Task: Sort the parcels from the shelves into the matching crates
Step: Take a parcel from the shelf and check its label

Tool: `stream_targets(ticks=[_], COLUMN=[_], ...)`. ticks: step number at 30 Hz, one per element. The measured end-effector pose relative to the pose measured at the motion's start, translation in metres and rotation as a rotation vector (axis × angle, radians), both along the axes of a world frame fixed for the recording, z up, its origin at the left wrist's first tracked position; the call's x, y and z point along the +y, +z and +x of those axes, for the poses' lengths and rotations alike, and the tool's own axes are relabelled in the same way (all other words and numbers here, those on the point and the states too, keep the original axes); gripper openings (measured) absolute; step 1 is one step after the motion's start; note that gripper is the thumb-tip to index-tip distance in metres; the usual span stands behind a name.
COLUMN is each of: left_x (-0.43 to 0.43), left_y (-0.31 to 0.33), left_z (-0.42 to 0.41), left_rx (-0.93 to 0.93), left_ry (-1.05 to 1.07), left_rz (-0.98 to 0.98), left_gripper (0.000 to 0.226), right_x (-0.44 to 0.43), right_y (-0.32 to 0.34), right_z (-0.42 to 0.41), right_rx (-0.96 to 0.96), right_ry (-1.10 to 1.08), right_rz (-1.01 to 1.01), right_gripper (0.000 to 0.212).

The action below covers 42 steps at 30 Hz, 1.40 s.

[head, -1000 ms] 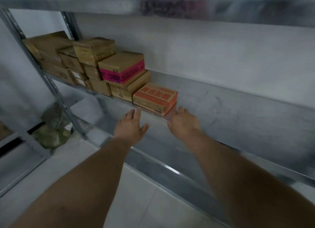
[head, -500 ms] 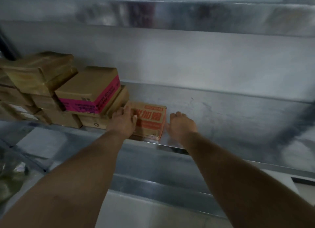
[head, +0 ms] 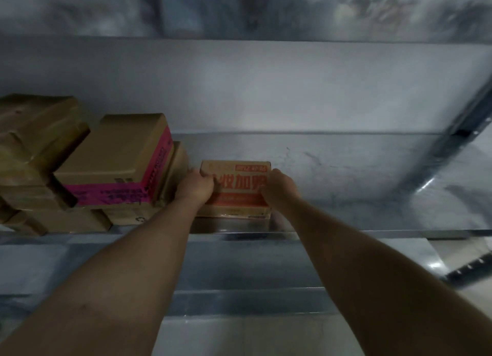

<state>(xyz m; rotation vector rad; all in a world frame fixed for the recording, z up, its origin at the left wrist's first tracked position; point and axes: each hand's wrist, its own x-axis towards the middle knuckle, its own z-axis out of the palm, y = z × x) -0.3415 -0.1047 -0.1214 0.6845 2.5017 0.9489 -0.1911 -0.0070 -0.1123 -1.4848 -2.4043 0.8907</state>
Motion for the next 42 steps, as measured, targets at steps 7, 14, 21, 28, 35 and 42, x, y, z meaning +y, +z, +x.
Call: stream_targets(ticks=[7, 14, 21, 28, 35, 42], left_x=[0.034, 0.064, 0.092, 0.113, 0.129, 0.143], left_y=[0.022, 0.038, 0.052, 0.057, 0.058, 0.053], left_z=[0.028, 0.081, 0.156, 0.264, 0.376, 0.489], left_rx=[-0.073, -0.263, -0.229, -0.246, -0.271, -0.302], left_ry=[-0.082, -0.197, -0.338, -0.639, -0.676, -0.843], left_rz=[0.211, 0.312, 0.266, 0.281, 0.286, 0.313], left_gripper=[0.042, 0.086, 0.055, 0.048, 0.006, 0.046], right_x=[0.015, 0.026, 0.039, 0.028, 0.026, 0.021], right_y=[0.019, 0.034, 0.044, 0.049, 0.048, 0.047], right_z=[0.046, 0.113, 0.211, 0.322, 0.438, 0.553], right_rx=[0.308, 0.399, 0.333, 0.421, 0.538, 0.617], right_ry=[-0.182, -0.478, -0.667, -0.625, -0.796, -0.764], right_rz=[-0.017, -0.018, 0.070, 0.023, -0.011, 0.083], right_gripper=[0.016, 0.058, 0.058, 0.055, 0.008, 0.044])
